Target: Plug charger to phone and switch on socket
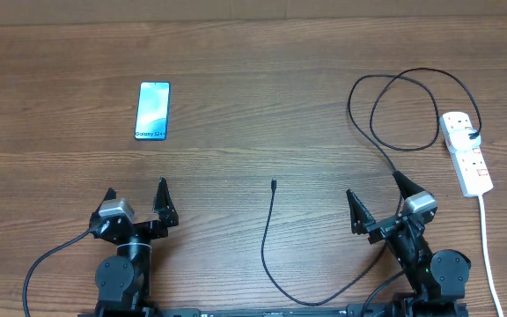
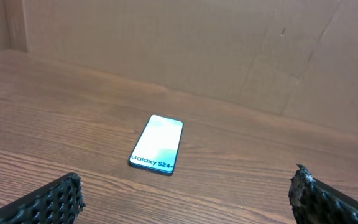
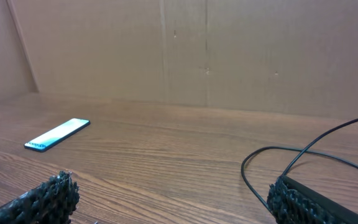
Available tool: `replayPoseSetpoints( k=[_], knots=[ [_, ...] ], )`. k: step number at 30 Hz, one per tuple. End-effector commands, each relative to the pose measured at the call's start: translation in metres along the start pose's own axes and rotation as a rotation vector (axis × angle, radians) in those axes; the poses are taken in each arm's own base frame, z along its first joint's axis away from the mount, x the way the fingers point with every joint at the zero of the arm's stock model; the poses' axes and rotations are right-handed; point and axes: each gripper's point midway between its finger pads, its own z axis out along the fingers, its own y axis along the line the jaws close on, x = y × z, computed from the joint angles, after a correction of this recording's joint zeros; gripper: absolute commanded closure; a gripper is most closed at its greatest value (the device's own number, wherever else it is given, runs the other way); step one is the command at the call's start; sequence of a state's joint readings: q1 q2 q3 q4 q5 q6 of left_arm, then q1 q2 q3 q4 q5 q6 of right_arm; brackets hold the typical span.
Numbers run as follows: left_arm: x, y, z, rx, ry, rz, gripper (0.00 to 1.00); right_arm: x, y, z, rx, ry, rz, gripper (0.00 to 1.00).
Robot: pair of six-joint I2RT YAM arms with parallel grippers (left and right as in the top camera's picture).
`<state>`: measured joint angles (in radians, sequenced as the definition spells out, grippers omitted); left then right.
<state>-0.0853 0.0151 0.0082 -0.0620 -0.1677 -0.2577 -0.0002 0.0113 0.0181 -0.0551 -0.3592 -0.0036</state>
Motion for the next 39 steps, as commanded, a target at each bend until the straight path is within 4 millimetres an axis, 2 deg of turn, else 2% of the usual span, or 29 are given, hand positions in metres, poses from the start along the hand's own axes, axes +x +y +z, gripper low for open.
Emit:
replayPoseSetpoints(
  k=[1, 16, 18, 22, 27, 33, 39],
  knots=[
    [0.000, -0.001, 0.000, 0.005, -0.005, 0.017, 0.00, 0.003, -0.002, 0.000, 0.007, 0.001, 0.003, 0.00],
    [-0.001, -0.001, 0.000, 0.007, -0.008, 0.014, 0.00, 0.003, -0.002, 0.000, 0.007, 0.001, 0.003, 0.00],
    [-0.007, -0.009, -0.001, 0.049, -0.029, -0.019, 0.00, 0.003, -0.002, 0.000, 0.007, 0.001, 0.003, 0.00],
    [-0.033, -0.046, -0.009, 0.256, -0.102, -0.049, 0.00, 0.003, -0.002, 0.000, 0.008, 0.001, 0.003, 0.00],
    [-0.069, -0.066, -0.025, 0.351, -0.137, -0.128, 0.01, 0.003, -0.002, 0.000, 0.007, 0.001, 0.003, 0.00],
    [-0.134, -0.081, -0.048, 0.379, -0.185, -0.126, 0.00, 0.003, -0.002, 0.000, 0.008, 0.001, 0.003, 0.00],
    [-0.198, -0.119, -0.056, 0.488, -0.146, -0.050, 0.00, 0.003, -0.002, 0.000, 0.008, 0.001, 0.003, 0.00]
  ],
)
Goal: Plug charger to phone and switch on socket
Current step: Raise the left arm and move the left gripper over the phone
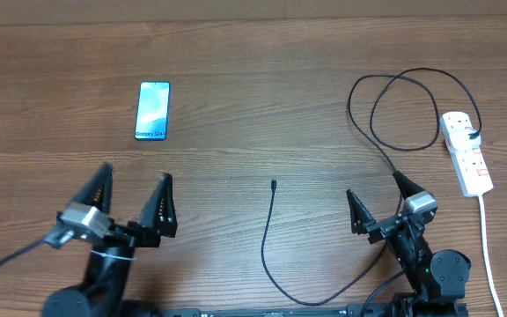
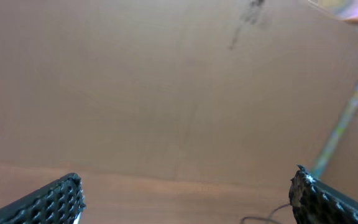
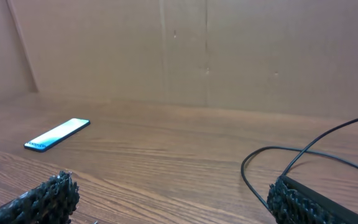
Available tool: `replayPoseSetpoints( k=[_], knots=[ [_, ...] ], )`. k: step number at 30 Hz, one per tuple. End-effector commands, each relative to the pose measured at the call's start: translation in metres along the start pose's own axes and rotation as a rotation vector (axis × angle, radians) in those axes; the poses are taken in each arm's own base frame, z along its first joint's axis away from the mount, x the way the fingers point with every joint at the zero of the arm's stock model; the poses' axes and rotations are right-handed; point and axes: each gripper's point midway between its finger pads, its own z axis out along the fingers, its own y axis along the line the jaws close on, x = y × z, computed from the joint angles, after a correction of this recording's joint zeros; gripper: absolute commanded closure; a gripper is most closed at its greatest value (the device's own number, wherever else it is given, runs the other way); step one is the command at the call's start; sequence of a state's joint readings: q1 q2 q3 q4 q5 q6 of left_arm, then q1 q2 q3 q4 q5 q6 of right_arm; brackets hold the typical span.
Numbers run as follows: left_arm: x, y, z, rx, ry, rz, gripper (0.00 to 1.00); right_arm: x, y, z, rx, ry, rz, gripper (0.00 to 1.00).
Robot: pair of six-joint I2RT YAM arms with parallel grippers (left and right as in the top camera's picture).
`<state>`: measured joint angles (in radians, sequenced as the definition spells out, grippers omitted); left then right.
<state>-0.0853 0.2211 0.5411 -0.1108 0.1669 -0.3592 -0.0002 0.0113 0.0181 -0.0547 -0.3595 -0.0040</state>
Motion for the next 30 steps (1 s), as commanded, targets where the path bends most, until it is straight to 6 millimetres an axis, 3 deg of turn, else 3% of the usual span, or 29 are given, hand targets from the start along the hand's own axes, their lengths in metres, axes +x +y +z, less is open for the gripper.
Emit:
replayPoseSetpoints(
  k=[1, 7, 12, 17, 23, 27, 28, 29, 30],
  knots=[
    [-0.028, -0.030, 0.015, 0.111, 0.050, 0.047, 0.01, 0.003, -0.002, 0.000, 0.008, 0.001, 0.004, 0.00],
    [-0.053, -0.065, 0.062, 0.254, 0.254, 0.057, 0.00, 0.003, -0.002, 0.000, 0.008, 0.001, 0.003, 0.00],
    [-0.035, -0.068, 0.099, 0.291, 0.488, -0.011, 0.00, 0.003, -0.002, 0.000, 0.008, 0.001, 0.004, 0.00],
    [0.020, -0.050, 0.122, 0.256, 0.714, -0.120, 0.00, 0.003, -0.002, 0.000, 0.008, 0.002, 0.004, 0.00],
    [0.099, -0.023, 0.127, 0.171, 1.001, -0.270, 0.00, 0.003, -0.002, 0.000, 0.008, 0.002, 0.004, 0.00],
    [0.140, -0.006, 0.132, 0.121, 1.116, -0.326, 0.00, 0.003, -0.002, 0.000, 0.008, 0.002, 0.004, 0.00],
    [0.149, -0.002, 0.134, 0.110, 1.143, -0.340, 0.17, 0.003, -0.002, 0.000, 0.008, 0.002, 0.004, 0.00],
    [0.158, 0.001, 0.133, 0.098, 1.172, -0.354, 0.52, 0.003, -0.002, 0.000, 0.008, 0.002, 0.004, 0.00],
    [0.169, 0.004, 0.130, 0.082, 1.211, -0.376, 0.72, 0.003, -0.002, 0.000, 0.008, 0.002, 0.004, 0.00]
  ],
)
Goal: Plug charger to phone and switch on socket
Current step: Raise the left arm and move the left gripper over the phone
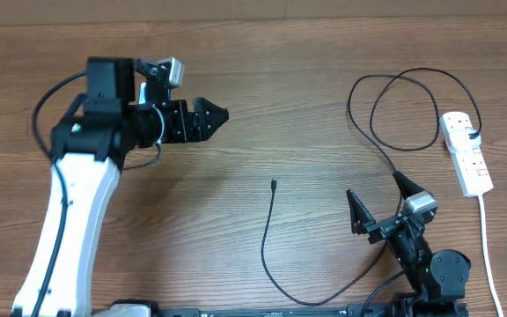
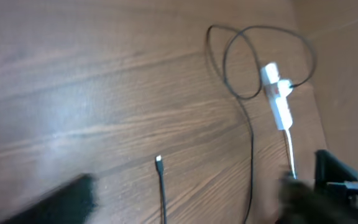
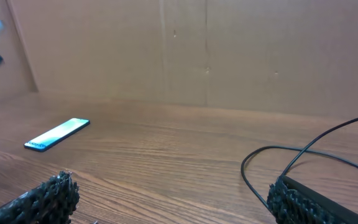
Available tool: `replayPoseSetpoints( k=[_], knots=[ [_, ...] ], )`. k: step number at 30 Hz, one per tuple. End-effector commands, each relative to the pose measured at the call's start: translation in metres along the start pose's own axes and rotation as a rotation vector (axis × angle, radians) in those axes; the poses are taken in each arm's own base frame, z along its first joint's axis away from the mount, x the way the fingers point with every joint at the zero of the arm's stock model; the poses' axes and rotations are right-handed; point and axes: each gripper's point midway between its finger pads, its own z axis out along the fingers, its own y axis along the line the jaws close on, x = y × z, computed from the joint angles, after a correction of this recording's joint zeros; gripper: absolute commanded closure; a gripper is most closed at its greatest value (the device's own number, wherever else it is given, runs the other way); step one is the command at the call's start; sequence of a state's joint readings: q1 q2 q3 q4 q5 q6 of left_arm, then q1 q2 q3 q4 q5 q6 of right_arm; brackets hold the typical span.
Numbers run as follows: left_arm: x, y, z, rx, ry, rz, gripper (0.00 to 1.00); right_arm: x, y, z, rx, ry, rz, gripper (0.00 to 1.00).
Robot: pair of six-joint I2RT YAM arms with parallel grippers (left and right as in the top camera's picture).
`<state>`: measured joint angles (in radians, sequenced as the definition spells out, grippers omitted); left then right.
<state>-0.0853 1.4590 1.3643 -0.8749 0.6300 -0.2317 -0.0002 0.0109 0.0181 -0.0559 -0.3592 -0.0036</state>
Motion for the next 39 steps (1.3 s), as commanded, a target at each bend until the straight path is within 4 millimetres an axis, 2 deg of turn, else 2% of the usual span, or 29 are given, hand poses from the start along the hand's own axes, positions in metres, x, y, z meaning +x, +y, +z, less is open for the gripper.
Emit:
replayPoseSetpoints(
  k=[1, 9, 15, 22, 29, 34, 36, 39],
  knots=[
    [0.009, 0.011, 0.019, 0.012, 0.091, -0.050, 0.96, 0.003, -0.002, 0.000, 0.008, 0.001, 0.003, 0.00],
    [0.044, 0.050, 0.058, -0.047, 0.295, -0.207, 0.96, 0.003, -0.002, 0.000, 0.007, 0.001, 0.003, 0.00],
    [0.058, 0.073, 0.076, -0.098, 0.371, -0.260, 0.96, 0.003, -0.002, 0.000, 0.007, 0.001, 0.003, 0.00],
    [0.072, 0.083, 0.089, -0.110, 0.437, -0.303, 0.95, 0.003, -0.002, 0.000, 0.007, 0.001, 0.003, 0.00],
    [0.083, 0.082, 0.098, -0.114, 0.482, -0.306, 0.93, 0.003, -0.002, 0.000, 0.007, 0.001, 0.003, 0.00],
    [0.085, 0.084, 0.099, -0.142, 0.487, -0.289, 0.96, 0.003, -0.002, 0.000, 0.007, 0.001, 0.003, 0.00],
    [0.086, 0.090, 0.099, -0.176, 0.486, -0.279, 0.89, 0.003, -0.002, 0.000, 0.008, 0.001, 0.003, 0.00],
    [0.088, 0.095, 0.098, -0.214, 0.490, -0.269, 0.96, 0.003, -0.002, 0.000, 0.007, 0.001, 0.003, 0.00]
  ],
)
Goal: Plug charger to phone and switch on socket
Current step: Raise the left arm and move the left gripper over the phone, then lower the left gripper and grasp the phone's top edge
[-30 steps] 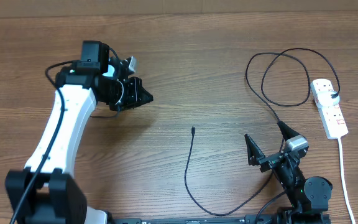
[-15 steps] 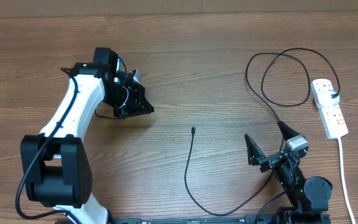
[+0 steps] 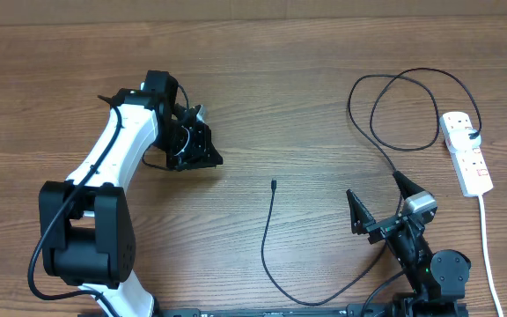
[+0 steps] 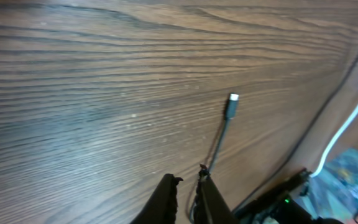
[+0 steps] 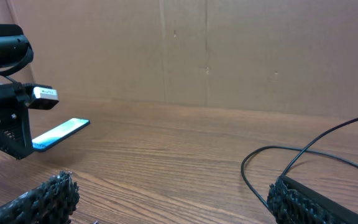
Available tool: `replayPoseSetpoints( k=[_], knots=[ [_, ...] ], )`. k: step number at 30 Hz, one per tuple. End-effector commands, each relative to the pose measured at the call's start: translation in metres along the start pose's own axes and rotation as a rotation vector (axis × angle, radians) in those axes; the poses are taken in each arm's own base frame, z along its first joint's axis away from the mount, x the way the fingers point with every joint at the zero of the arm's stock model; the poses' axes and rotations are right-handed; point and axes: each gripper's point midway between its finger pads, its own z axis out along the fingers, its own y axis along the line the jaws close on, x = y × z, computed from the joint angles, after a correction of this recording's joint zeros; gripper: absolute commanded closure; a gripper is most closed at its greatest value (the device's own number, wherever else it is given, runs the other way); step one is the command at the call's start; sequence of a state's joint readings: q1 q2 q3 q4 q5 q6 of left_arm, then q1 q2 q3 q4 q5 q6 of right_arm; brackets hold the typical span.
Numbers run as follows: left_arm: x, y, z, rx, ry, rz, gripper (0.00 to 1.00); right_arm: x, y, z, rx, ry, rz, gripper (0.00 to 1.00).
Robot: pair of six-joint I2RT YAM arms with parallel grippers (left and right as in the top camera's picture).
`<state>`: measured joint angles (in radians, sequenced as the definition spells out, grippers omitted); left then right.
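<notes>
The black charger cable lies on the table with its free plug (image 3: pixel 273 184) at the middle; that plug (image 4: pixel 233 98) also shows in the left wrist view. It runs in loops to the white socket strip (image 3: pixel 466 154) at the right. The phone (image 5: pixel 64 130), screen lit, shows only in the right wrist view, half behind my left arm; overhead, that arm hides it. My left gripper (image 3: pixel 211 161) (image 4: pixel 188 177) hangs left of the plug, fingers together and holding nothing. My right gripper (image 3: pixel 378 202) (image 5: pixel 173 193) stands open at the front right.
The strip's white lead (image 3: pixel 489 255) runs off the front right edge. Cardboard walls (image 5: pixel 229 50) stand at the back of the wooden table (image 3: pixel 324 70). The cable's loop (image 3: pixel 394 110) lies between the right arm and the strip.
My left gripper has come down and nearer, from about level with the phone to just beyond it, closer to the table. The plug looks larger in its wrist view. The right arm has not moved.
Both arms rested at the front edge with open grippers, the phone lying in plain view at the far left. The left arm then lifted, fingers still apart. Later it stretched out over the phone with fingers together, and now sits lower, left of the plug.
</notes>
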<state>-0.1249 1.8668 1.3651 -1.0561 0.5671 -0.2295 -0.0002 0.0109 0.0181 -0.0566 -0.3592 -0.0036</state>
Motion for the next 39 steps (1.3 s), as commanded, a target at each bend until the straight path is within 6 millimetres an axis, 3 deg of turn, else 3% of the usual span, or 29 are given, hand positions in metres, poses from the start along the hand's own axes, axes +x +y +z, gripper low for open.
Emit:
replayPoseSetpoints(
  k=[1, 7, 15, 23, 27, 31, 35, 39],
  knots=[
    [-0.002, 0.007, 0.002, -0.056, 0.000, 0.015, 0.96, 0.003, -0.002, 0.000, 0.007, 0.000, 0.003, 0.00],
    [0.007, 0.001, 0.008, -0.069, 0.030, -0.009, 0.96, 0.003, -0.002, 0.000, 0.007, 0.000, 0.003, 0.00],
    [0.006, 0.016, 0.014, -0.256, -0.016, -0.103, 0.96, 0.003, -0.002, 0.000, 0.008, 0.000, 0.003, 0.00],
    [0.000, 0.010, 0.012, -0.231, -0.036, -0.091, 0.96, 0.003, -0.002, 0.000, 0.007, 0.000, 0.003, 0.00],
    [-0.022, -0.005, -0.010, -0.220, -0.110, -0.046, 0.96, 0.003, -0.002, 0.000, 0.007, 0.000, 0.003, 0.00],
    [-0.051, -0.020, -0.056, -0.281, -0.242, -0.014, 0.96, 0.003, -0.002, 0.000, 0.007, 0.000, 0.003, 0.00],
    [-0.075, -0.021, -0.101, -0.404, -0.393, 0.005, 0.96, 0.003, -0.002, 0.000, 0.007, 0.000, 0.003, 0.00],
    [-0.096, -0.014, -0.117, -0.478, -0.502, 0.008, 0.95, 0.003, -0.002, 0.000, 0.007, 0.000, 0.003, 0.00]
  ],
)
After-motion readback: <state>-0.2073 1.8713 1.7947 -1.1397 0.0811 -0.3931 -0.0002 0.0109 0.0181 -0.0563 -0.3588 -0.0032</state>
